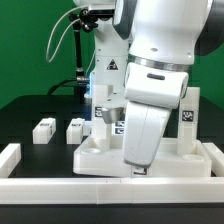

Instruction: Assemble desk

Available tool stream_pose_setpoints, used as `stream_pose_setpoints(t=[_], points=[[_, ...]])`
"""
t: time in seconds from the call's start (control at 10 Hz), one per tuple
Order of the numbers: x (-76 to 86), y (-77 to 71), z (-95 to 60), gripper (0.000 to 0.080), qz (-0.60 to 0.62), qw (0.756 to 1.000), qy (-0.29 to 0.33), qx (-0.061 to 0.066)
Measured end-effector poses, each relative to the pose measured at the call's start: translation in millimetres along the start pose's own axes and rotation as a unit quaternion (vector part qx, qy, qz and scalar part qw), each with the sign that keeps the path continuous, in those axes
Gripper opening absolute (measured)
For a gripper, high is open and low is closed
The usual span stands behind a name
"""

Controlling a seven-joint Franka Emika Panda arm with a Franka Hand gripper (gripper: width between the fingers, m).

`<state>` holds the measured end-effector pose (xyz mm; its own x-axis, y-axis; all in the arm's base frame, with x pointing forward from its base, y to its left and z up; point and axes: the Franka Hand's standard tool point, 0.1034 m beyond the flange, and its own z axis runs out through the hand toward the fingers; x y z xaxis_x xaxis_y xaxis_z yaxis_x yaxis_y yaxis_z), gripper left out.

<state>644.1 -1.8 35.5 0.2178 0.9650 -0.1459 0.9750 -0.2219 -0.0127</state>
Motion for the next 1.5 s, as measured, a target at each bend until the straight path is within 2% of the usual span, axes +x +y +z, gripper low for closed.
stream_pose_setpoints(t=[0.3,0.5,0.6,0.7,0.9,1.2,1.5], points=[[15.0,-5.7,11.8,0.0060,0.007,1.000,0.005,0.003],[19.0,-5.4,13.7,0.0061,0.004,1.000,-0.002,-0.002],[24.3,-5.0,12.5,0.0061,-0.004,1.000,-0.011,-0.011],[30.7,-6.6,11.2,0.0067,-0.006,1.000,-0.026,-0.013],[30.5,-5.8,5.4,0.0071,-0.008,0.999,-0.039,-0.003],[20.8,0.5,-9.0,0.0071,-0.001,0.999,-0.041,-0.006],[16.9,0.7,-2.7,0.0070,0.003,0.999,-0.042,-0.001]])
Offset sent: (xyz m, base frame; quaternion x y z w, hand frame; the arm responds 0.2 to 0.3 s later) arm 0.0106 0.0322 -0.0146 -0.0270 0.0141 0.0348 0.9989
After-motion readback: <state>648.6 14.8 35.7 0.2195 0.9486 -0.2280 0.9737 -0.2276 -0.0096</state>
